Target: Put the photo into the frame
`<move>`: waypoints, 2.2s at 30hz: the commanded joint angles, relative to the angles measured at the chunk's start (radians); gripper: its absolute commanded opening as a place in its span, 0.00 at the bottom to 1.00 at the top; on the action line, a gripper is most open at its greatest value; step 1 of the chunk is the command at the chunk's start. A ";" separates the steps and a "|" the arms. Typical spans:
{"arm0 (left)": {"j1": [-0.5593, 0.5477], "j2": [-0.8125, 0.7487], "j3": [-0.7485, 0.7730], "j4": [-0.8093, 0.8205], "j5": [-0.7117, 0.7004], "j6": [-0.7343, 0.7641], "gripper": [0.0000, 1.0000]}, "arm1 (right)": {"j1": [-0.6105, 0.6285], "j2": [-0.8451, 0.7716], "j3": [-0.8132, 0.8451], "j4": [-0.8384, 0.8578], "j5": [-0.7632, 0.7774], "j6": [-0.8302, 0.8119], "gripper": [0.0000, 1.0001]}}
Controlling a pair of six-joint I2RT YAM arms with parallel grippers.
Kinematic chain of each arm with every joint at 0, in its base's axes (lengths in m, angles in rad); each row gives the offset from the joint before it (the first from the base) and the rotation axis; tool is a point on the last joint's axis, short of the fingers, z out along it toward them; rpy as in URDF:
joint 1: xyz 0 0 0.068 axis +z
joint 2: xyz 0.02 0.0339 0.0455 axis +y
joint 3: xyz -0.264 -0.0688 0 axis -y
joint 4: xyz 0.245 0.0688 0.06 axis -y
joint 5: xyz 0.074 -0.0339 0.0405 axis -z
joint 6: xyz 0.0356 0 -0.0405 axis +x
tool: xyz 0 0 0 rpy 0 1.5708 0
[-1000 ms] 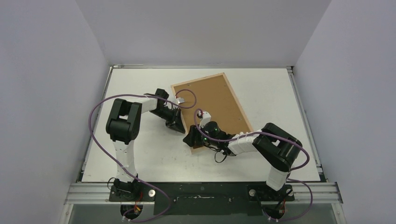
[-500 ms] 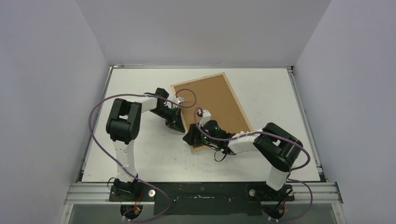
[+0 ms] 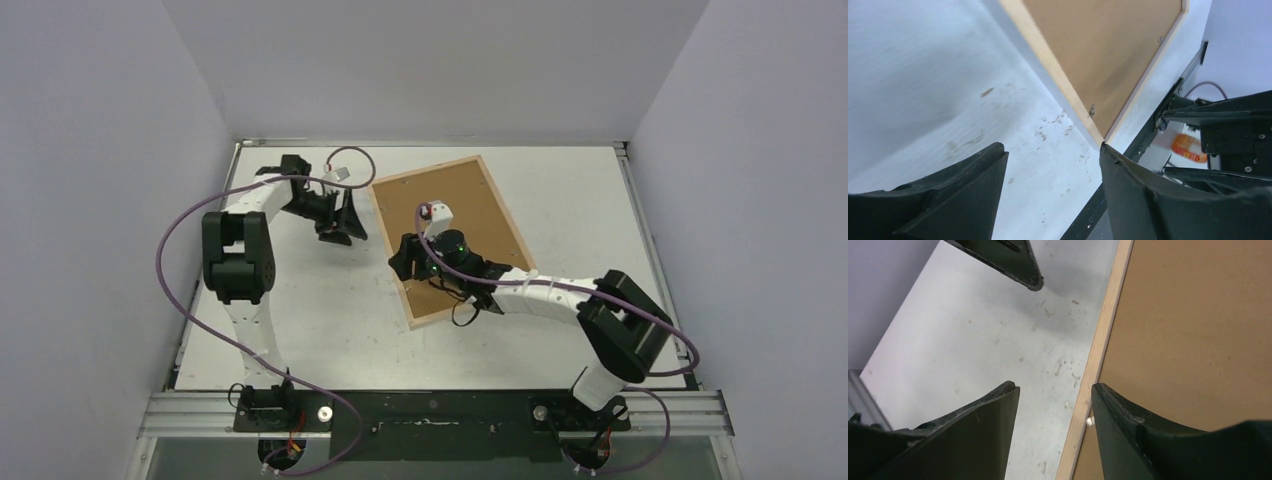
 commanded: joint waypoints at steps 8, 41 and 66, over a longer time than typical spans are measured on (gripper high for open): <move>0.242 -0.193 0.143 -0.103 -0.250 0.065 1.00 | 0.032 0.371 0.492 -0.322 0.212 -0.186 0.53; 0.384 -0.358 0.076 -0.147 -0.400 0.101 0.96 | 0.059 0.614 0.723 -0.432 0.327 -0.304 0.20; 0.378 -0.349 0.020 -0.128 -0.309 0.087 0.96 | 0.171 0.221 0.344 -0.471 0.264 -0.351 0.41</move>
